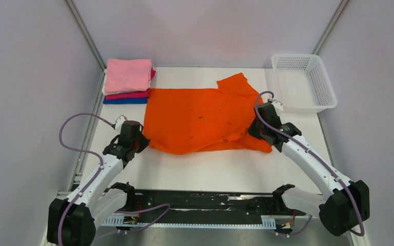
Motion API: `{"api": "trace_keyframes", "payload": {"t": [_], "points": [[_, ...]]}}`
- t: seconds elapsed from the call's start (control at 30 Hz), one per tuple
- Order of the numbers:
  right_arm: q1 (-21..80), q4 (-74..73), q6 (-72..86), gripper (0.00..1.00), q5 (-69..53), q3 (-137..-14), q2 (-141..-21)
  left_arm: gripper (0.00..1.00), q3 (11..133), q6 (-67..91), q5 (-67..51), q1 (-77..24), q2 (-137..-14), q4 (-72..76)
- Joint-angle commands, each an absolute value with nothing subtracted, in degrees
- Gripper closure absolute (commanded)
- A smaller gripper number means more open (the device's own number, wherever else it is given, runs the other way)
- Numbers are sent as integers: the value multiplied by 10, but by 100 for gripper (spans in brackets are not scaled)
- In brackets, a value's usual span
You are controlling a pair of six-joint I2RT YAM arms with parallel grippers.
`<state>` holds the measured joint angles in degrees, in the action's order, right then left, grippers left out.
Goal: Fold and stack the t-shirts
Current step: Fold the flattened tshirt in 1/3 of the way
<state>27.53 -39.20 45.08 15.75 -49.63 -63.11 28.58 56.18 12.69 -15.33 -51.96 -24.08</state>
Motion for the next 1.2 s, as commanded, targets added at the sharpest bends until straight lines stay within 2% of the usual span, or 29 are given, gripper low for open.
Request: {"api": "trace_keyframes", "payload": {"t": [0.0, 0.37, 0.6, 0.67, 0.7, 0.73, 0.77, 0.8, 0.83, 0.87, 0.9, 0.93, 1.0, 1.03, 1.17], "points": [[230, -305, 378, 100, 114, -542, -671, 100, 313, 551, 121, -113, -539, -175], [169, -235, 319, 100, 61, -622, -816, 100, 398, 541, 109, -86, -712, -107], [131, -214, 275, 100, 34, -705, -952, 100, 427, 555, 141, -80, -789, -96], [123, -206, 272, 100, 27, -728, -986, 89, 438, 562, 155, -78, -807, -99], [119, -201, 269, 100, 21, -744, -1005, 77, 441, 565, 163, -76, -813, -100], [116, -202, 266, 95, 13, -761, -1023, 69, 449, 571, 165, -75, -824, -100], [112, -202, 264, 84, 10, -781, -1040, 51, 452, 573, 166, -72, -828, -97], [109, -204, 264, 70, 0, -800, -1052, 40, 463, 574, 165, -71, -834, -97], [108, -210, 262, 58, -12, -816, -1060, 14, 474, 573, 164, -71, -835, -103], [107, -218, 264, 39, -13, -825, -1061, 7, 480, 572, 162, -70, -830, -107], [107, -221, 265, 27, -13, -827, -1058, 2, 486, 565, 160, -70, -820, -109], [107, -221, 265, 18, -16, -822, -1048, 1, 488, 561, 157, -70, -813, -115], [108, -221, 272, 4, -10, -792, -1019, 0, 493, 550, 146, -70, -793, -129], [108, -221, 277, 1, -7, -770, -1003, 0, 492, 539, 138, -70, -781, -131], [109, -213, 297, 0, -53, -670, -943, 0, 466, 505, 37, -72, -759, -103]]}}
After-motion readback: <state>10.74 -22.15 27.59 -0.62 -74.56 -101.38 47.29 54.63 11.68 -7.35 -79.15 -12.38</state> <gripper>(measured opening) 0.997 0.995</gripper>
